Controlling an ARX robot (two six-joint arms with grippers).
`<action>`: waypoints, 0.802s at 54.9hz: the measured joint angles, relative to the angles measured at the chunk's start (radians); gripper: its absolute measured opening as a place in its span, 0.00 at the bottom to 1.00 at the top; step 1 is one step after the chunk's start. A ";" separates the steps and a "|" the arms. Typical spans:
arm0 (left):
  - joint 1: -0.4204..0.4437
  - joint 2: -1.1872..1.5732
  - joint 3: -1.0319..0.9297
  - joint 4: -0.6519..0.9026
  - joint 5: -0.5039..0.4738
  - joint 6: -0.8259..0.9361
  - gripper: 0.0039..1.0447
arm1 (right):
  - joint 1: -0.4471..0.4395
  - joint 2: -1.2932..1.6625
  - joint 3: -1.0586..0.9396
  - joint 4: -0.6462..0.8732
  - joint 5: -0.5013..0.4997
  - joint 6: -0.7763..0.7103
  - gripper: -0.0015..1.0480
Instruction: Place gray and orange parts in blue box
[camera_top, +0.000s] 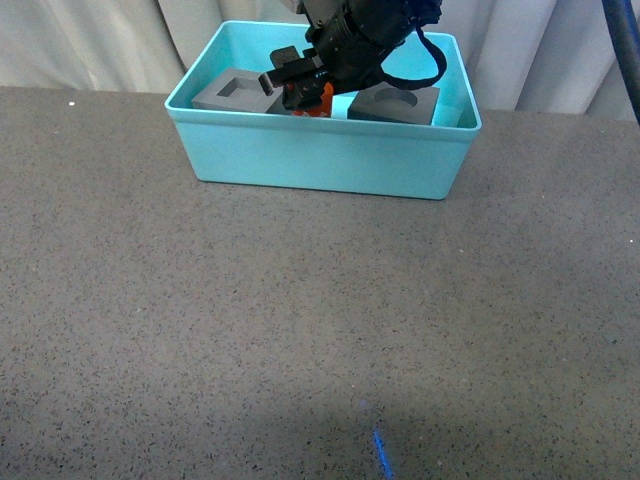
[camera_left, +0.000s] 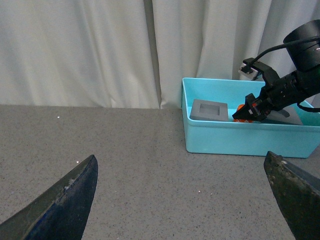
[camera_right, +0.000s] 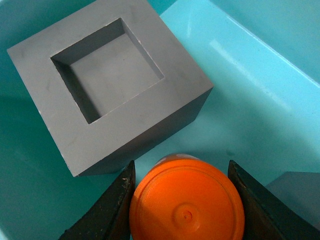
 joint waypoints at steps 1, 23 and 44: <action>0.000 0.000 0.000 0.000 0.000 0.000 0.94 | 0.000 0.001 0.002 -0.002 0.000 0.002 0.43; 0.000 0.000 0.000 0.000 0.000 0.000 0.94 | -0.018 -0.118 -0.182 0.158 -0.001 0.041 0.92; 0.000 0.000 0.000 0.000 0.000 0.000 0.94 | -0.085 -0.513 -0.595 0.474 0.170 0.060 0.91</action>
